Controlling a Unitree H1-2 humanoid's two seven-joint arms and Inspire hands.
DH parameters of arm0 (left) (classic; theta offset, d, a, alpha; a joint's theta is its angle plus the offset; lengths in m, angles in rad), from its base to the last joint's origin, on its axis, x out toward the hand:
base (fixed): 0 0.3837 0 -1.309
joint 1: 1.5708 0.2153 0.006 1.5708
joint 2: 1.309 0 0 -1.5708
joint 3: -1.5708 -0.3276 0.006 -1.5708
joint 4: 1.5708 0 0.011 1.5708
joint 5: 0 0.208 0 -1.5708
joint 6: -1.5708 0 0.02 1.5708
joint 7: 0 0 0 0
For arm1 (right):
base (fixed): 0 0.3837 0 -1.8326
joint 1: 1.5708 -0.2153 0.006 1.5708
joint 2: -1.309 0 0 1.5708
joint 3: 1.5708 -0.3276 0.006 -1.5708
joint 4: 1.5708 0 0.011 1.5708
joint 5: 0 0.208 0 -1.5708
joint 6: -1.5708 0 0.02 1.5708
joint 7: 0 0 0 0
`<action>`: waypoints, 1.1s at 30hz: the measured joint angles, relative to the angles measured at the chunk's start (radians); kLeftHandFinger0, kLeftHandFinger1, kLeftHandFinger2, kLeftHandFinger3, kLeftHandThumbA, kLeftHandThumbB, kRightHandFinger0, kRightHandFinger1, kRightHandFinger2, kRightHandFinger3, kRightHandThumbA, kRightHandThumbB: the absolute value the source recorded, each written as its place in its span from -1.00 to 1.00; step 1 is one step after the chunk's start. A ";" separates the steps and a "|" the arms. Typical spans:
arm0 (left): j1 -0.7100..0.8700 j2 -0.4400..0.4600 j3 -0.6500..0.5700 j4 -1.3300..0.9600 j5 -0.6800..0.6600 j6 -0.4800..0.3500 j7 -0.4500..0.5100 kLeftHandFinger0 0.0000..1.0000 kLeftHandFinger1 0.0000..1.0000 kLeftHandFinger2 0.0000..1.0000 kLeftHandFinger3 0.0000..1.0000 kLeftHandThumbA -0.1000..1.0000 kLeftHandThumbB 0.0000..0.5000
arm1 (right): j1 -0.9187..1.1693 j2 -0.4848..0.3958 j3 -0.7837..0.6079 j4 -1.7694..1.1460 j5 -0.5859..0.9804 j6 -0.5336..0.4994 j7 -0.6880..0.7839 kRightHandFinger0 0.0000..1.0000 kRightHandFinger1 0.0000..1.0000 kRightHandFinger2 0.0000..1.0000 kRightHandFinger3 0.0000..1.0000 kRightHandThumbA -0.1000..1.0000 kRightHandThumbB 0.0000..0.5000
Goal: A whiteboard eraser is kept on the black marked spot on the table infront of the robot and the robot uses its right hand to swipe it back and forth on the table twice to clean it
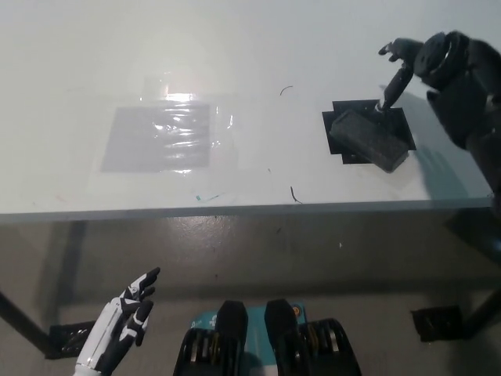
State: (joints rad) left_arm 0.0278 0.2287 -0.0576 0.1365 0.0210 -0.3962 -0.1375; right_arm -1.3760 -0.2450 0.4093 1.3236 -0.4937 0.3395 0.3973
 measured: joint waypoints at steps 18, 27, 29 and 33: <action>0.000 0.004 -0.006 0.000 0.023 -0.026 0.000 1.00 1.00 1.00 1.00 0.73 0.81 | -0.011 0.038 0.019 0.039 0.010 -0.040 0.064 1.00 1.00 1.00 1.00 1.00 -0.41; 0.000 0.003 -0.005 -0.002 0.032 -0.031 0.000 1.00 1.00 1.00 1.00 0.76 0.83 | -0.007 0.059 0.056 0.072 0.000 -0.036 0.064 1.00 1.00 1.00 1.00 1.00 0.09; 0.001 0.003 -0.005 -0.002 0.032 -0.032 0.000 1.00 1.00 1.00 1.00 0.76 0.83 | 0.000 0.062 0.076 0.083 -0.005 -0.029 0.063 1.00 1.00 1.00 1.00 1.00 0.20; 0.000 0.004 -0.005 -0.002 0.031 -0.033 0.000 1.00 1.00 1.00 1.00 0.76 0.82 | 0.031 0.062 0.124 0.097 -0.023 0.004 0.052 1.00 1.00 1.00 1.00 1.00 0.35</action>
State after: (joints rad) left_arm 0.0280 0.2324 -0.0625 0.1346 0.0525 -0.4295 -0.1378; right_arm -1.3453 -0.1830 0.5337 1.4210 -0.5162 0.3438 0.4496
